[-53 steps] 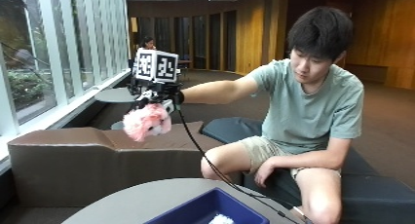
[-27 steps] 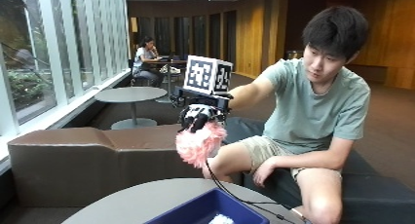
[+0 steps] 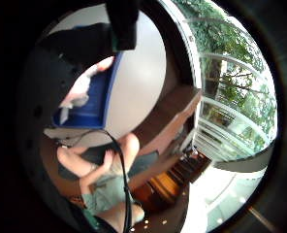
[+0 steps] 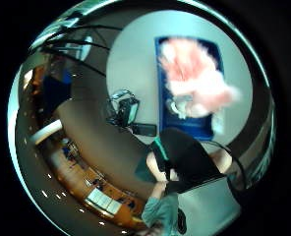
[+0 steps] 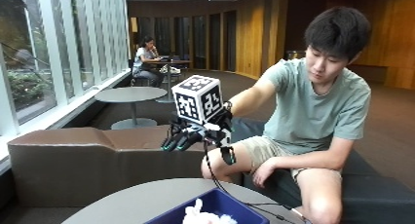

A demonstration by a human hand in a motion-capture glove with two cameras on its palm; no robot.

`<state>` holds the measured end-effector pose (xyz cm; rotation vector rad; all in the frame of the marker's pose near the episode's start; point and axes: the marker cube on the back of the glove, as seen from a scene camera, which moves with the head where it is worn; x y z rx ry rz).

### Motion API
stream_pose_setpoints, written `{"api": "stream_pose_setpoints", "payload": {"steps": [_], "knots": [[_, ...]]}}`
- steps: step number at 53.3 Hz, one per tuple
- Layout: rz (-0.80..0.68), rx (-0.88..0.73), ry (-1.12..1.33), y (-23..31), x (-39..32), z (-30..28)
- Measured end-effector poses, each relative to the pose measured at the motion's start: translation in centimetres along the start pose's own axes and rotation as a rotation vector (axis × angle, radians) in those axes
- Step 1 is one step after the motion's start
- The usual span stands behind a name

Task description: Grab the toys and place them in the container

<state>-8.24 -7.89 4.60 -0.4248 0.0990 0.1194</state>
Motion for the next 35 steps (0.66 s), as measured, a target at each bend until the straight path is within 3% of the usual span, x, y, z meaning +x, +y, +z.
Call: {"api": "stream_pose_setpoints", "payload": {"steps": [19,35], "knots": [[-0.052,0.176,-0.052,7.0,2.7,-3.6],[-0.115,0.258,-0.152,11.2,5.6,-1.2]]}}
